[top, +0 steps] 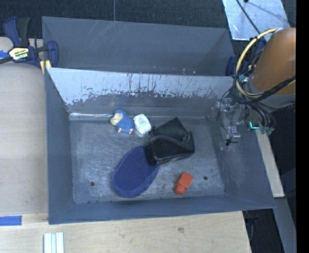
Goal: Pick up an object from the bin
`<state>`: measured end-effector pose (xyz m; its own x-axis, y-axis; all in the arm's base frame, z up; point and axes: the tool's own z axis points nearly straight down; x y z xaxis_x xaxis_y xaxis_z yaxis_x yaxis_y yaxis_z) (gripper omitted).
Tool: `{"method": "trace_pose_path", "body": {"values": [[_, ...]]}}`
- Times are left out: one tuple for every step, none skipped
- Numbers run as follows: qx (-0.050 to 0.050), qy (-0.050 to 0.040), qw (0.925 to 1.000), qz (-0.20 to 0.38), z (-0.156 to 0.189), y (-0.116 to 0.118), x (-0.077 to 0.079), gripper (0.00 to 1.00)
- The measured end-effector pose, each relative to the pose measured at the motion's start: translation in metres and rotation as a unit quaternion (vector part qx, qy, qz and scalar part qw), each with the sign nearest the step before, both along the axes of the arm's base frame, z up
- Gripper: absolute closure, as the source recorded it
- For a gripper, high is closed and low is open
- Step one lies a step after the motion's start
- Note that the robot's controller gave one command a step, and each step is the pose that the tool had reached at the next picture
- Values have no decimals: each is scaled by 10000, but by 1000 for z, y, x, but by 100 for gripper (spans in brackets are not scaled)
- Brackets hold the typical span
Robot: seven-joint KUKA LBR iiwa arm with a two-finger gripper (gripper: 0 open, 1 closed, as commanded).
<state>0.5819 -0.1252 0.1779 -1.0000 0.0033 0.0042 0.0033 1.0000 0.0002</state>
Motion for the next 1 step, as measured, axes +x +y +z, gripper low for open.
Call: {"method": "trace_pose_path", "body": {"values": [[13, -18, 9991, 417, -34, 53, 21, 0]]}}
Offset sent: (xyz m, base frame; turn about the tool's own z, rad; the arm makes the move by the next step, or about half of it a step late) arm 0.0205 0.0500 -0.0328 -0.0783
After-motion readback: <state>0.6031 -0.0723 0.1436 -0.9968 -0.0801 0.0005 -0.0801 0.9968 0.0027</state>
